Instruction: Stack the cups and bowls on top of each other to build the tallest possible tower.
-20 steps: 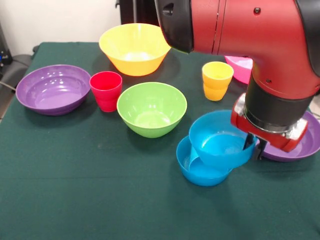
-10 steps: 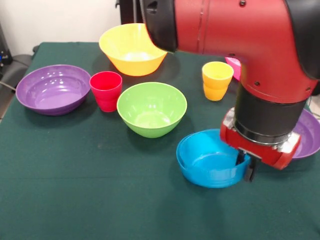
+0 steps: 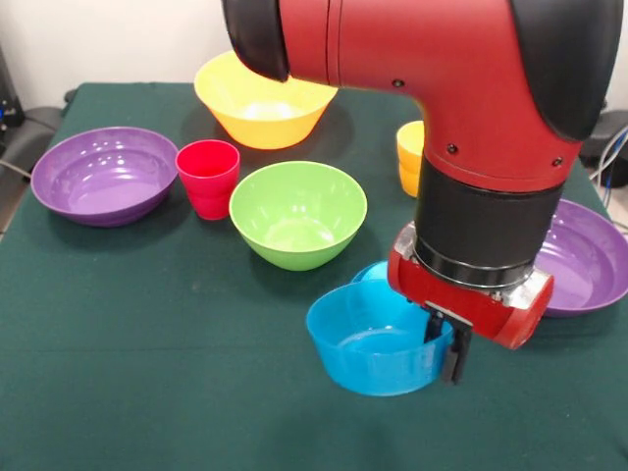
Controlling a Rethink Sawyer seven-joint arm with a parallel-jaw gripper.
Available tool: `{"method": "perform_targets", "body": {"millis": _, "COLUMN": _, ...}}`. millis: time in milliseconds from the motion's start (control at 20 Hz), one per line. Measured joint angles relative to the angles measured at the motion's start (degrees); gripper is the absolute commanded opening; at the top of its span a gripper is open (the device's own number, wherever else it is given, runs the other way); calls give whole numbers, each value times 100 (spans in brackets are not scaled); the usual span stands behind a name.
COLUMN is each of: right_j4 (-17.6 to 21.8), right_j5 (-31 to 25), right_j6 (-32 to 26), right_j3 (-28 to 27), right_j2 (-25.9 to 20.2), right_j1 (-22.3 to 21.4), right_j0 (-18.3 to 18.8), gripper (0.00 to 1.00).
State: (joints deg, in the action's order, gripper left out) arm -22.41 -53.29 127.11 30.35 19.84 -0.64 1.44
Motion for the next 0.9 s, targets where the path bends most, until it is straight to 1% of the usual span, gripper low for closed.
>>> {"method": "perform_targets", "body": {"millis": 300, "right_j4": 90, "right_j5": 603, "right_j6": 0, "right_j3": 523, "right_j2": 4, "right_j1": -218, "right_j0": -88, "gripper": 0}}
{"method": "perform_targets", "body": {"millis": 550, "right_j4": 112, "right_j5": 1134, "right_j6": 0, "right_j3": 1014, "right_j2": 32, "right_j1": -305, "right_j0": -277, "gripper": 0}}
{"method": "perform_targets", "body": {"millis": 900, "right_j4": 110, "right_j5": 1218, "right_j6": 0, "right_j3": 1304, "right_j2": 36, "right_j1": -307, "right_j0": -524, "gripper": 0}}
